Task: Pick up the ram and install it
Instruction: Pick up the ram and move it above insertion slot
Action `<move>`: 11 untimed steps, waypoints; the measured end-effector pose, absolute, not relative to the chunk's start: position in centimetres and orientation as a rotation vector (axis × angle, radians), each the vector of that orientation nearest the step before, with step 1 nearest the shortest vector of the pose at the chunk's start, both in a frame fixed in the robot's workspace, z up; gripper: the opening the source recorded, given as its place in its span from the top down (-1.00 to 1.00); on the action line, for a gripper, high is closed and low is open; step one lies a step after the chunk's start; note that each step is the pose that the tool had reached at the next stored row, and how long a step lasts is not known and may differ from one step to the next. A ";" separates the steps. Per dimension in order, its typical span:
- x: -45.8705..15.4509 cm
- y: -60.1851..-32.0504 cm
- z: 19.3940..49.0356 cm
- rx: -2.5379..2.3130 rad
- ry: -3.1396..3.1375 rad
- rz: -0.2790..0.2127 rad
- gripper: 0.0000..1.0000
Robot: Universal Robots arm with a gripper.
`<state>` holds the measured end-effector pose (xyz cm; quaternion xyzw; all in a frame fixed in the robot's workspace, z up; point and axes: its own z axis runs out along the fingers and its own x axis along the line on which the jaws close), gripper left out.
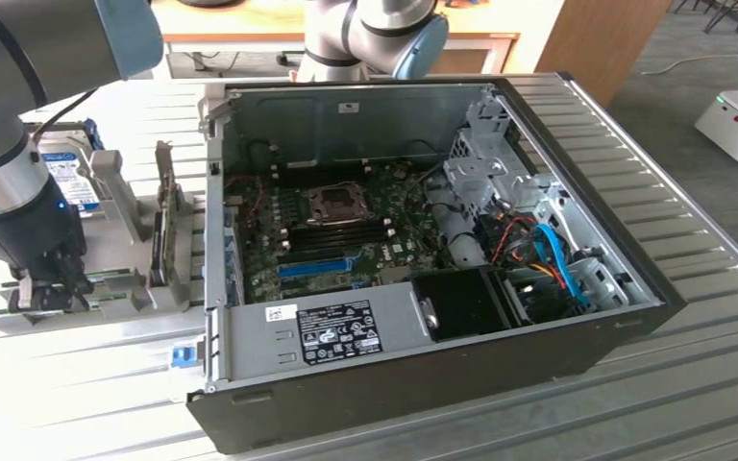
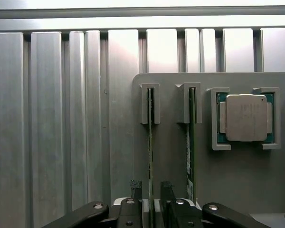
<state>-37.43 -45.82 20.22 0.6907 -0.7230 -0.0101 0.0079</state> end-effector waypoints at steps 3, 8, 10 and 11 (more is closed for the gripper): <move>-37.4 -45.8 20.2 2.159 -2.260 -0.032 0.41; -37.4 -45.8 20.1 2.160 -2.259 -0.032 0.41; -37.4 -45.8 20.1 2.163 -2.256 -0.032 0.41; -37.4 -45.8 20.1 2.164 -2.255 -0.032 0.41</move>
